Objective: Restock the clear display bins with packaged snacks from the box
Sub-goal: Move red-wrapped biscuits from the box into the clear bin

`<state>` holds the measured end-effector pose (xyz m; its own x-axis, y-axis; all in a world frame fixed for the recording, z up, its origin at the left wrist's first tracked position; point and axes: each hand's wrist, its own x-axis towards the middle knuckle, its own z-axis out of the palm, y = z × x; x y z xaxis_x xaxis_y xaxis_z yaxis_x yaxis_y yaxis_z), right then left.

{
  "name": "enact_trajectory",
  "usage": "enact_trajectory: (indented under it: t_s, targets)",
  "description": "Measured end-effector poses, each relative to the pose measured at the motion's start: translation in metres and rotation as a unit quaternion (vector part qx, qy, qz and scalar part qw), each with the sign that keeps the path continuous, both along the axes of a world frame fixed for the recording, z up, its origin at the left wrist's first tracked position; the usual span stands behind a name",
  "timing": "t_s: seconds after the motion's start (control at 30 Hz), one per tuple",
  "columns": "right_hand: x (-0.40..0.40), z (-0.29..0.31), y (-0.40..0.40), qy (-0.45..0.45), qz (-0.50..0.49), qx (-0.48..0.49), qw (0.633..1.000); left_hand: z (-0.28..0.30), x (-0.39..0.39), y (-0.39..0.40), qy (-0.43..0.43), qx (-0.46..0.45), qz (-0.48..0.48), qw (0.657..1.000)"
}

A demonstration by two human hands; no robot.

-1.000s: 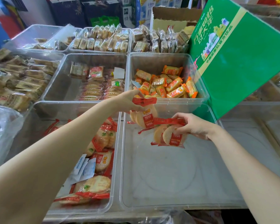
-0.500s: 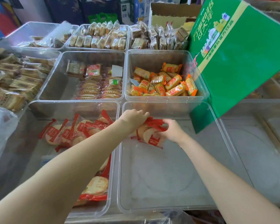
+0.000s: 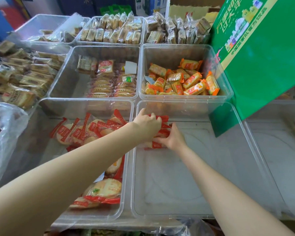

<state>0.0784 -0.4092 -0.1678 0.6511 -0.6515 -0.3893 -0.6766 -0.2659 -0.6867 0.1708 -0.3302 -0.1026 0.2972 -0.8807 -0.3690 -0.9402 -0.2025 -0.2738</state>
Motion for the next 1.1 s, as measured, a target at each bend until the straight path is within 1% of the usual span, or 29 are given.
enact_trajectory:
  t_s: [0.1,0.17,0.23,0.27,0.3,0.33,0.43,0.53,0.63,0.7,0.73,0.8,0.87,0.93,1.03,1.1]
  targets:
    - [0.002,-0.005,0.0,-0.025,-0.029,0.063,0.997,0.008,-0.01,0.003,0.019,0.085,0.015,0.996]
    - [0.001,-0.006,-0.001,-0.003,-0.029,0.081,0.996,0.011,-0.013,0.003,0.017,0.122,0.023,0.992]
    - [0.002,-0.007,-0.004,-0.003,-0.034,0.123,0.992,0.014,-0.016,0.001,0.017,0.119,0.025,0.992]
    - [0.005,-0.005,-0.004,0.009,-0.005,0.101,0.995,0.015,-0.018,-0.001,0.01,0.113,0.024,0.993]
    - [0.008,-0.003,-0.002,0.002,-0.006,0.116,0.993,0.016,-0.019,-0.001,-0.002,0.106,0.023,0.994]
    - [0.01,-0.006,0.0,0.01,-0.01,0.11,0.994,0.016,-0.02,-0.002,-0.018,0.102,0.021,0.994]
    - [0.01,-0.013,0.006,-0.023,-0.065,0.134,0.989,0.015,-0.016,-0.003,-0.053,0.111,0.037,0.992]
    - [0.006,-0.017,0.01,-0.023,-0.057,0.079,0.995,0.012,-0.01,-0.004,-0.036,0.114,0.036,0.992]
    - [0.01,-0.017,0.008,-0.019,-0.048,0.089,0.995,0.015,-0.009,-0.002,-0.036,0.105,0.019,0.994]
    - [0.012,-0.019,0.001,0.006,-0.045,0.105,0.993,0.016,-0.008,0.001,-0.041,0.081,0.015,0.996]
    - [0.011,-0.016,-0.003,0.021,-0.031,0.102,0.994,0.017,-0.007,0.003,-0.041,0.054,0.01,0.998]
    - [0.003,0.002,-0.009,0.065,0.0,0.086,0.994,0.019,-0.006,0.009,-0.027,-0.021,0.001,0.999]
    - [-0.009,0.024,-0.015,0.091,0.019,0.093,0.991,0.022,-0.006,0.017,-0.003,-0.091,-0.003,0.996]
    - [-0.021,0.041,-0.019,0.092,0.036,0.091,0.991,0.026,-0.009,0.026,0.024,-0.137,0.008,0.99]
    - [-0.038,0.069,-0.012,0.08,0.057,0.076,0.992,0.034,-0.019,0.044,0.074,-0.169,0.042,0.982]
    - [-0.048,0.086,-0.002,0.067,0.061,0.044,0.995,0.04,-0.029,0.056,0.09,-0.187,0.055,0.977]
